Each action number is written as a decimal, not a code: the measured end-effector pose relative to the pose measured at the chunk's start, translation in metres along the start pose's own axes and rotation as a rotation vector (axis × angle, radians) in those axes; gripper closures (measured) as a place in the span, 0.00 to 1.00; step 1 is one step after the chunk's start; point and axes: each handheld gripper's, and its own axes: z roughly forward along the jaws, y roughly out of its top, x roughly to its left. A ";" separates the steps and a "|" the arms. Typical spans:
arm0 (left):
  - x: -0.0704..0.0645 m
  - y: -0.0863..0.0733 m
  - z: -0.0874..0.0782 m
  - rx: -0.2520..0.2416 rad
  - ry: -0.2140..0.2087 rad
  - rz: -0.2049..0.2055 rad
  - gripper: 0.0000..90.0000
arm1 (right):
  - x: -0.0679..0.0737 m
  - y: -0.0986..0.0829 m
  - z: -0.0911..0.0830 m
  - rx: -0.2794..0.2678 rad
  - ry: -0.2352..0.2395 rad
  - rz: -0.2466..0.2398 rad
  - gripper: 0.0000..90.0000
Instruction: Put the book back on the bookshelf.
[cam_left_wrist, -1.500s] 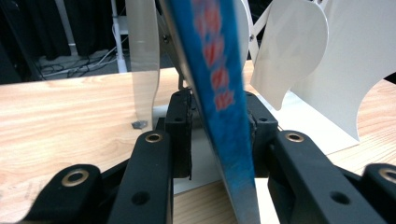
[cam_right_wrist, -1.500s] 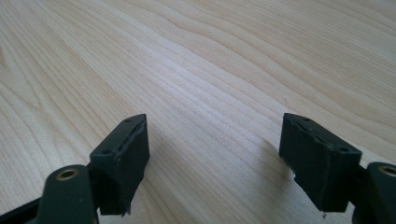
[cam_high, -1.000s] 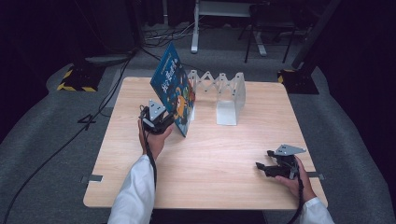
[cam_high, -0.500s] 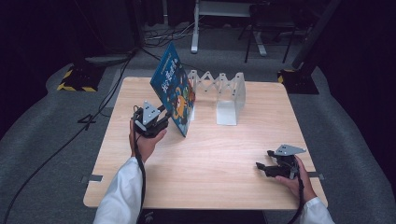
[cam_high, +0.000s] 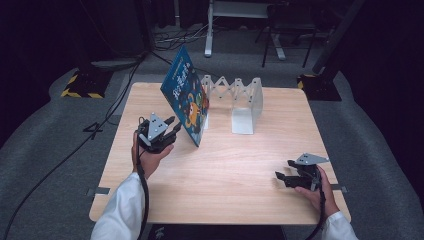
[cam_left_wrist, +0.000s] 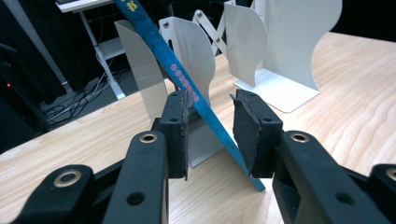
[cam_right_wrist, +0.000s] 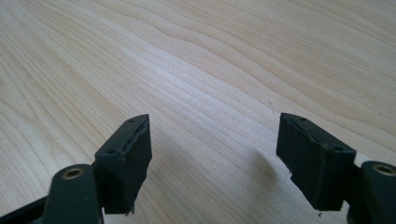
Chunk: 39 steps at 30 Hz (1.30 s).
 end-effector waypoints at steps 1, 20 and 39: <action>-0.001 0.000 -0.001 0.004 -0.006 0.005 0.74 | 0.001 0.001 -0.001 -0.003 0.000 -0.002 0.30; -0.009 -0.023 -0.032 0.122 -0.067 0.133 0.61 | 0.017 0.015 -0.020 -0.012 -0.027 -0.059 0.29; -0.014 -0.056 -0.057 0.245 -0.106 0.167 0.37 | 0.022 0.012 -0.032 0.015 -0.039 -0.112 0.27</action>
